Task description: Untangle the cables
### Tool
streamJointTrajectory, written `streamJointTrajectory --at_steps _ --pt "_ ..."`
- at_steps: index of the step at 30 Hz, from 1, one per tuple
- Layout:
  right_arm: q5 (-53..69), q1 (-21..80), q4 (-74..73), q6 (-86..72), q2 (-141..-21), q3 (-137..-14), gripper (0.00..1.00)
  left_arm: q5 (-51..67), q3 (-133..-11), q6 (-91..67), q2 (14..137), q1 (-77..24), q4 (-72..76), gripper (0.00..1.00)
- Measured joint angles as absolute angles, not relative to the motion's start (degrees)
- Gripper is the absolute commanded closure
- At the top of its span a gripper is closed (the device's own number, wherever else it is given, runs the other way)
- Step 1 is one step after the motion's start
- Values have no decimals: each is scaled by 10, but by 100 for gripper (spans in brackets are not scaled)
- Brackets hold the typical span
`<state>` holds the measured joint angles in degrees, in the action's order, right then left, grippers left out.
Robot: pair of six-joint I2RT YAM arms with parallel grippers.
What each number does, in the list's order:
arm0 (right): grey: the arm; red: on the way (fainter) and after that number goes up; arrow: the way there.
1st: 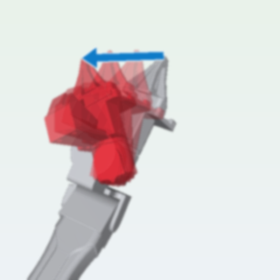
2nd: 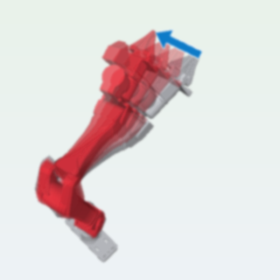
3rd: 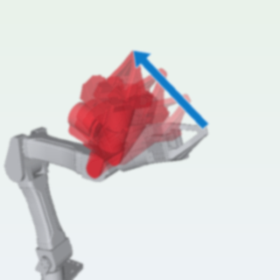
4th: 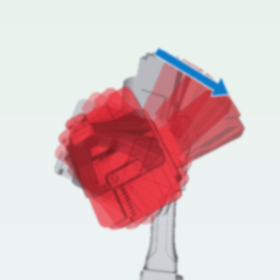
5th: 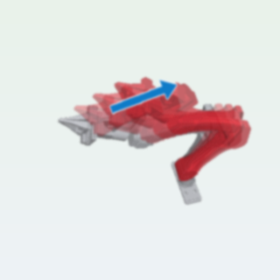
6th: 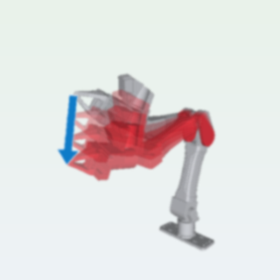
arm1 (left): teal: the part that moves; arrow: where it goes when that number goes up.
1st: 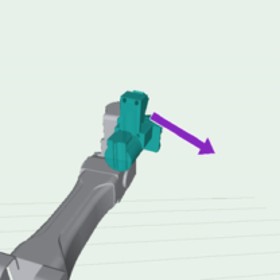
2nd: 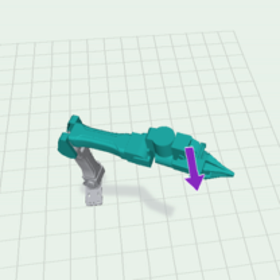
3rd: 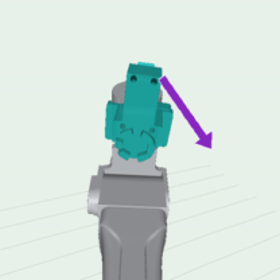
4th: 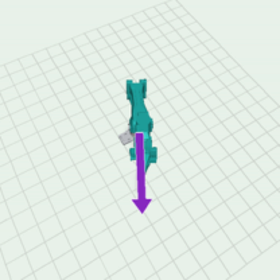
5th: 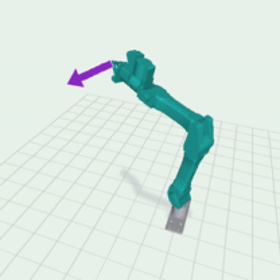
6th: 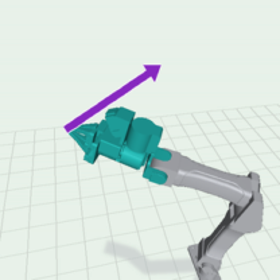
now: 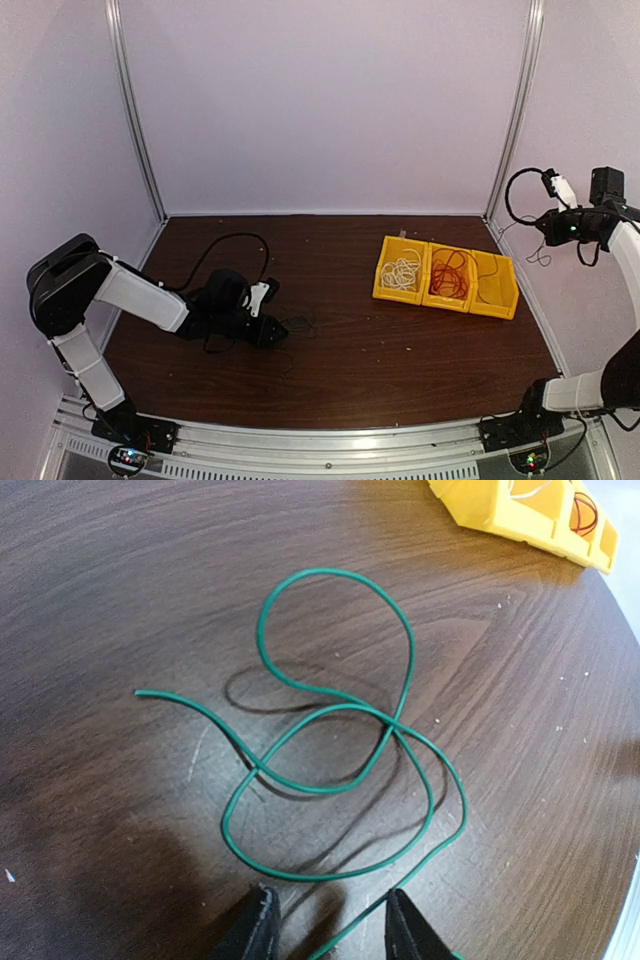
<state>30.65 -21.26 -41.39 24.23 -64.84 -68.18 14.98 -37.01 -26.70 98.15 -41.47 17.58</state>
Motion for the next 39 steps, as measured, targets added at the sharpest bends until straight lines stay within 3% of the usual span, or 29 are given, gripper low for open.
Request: streamJointTrajectory --at_steps 16,39 --pt "372 -209 -365 221 -729 -573 100 150 -372 -267 985 -416 180 62" --pt "416 -191 -203 163 -910 -569 100 150 -392 -267 999 -416 170 62"
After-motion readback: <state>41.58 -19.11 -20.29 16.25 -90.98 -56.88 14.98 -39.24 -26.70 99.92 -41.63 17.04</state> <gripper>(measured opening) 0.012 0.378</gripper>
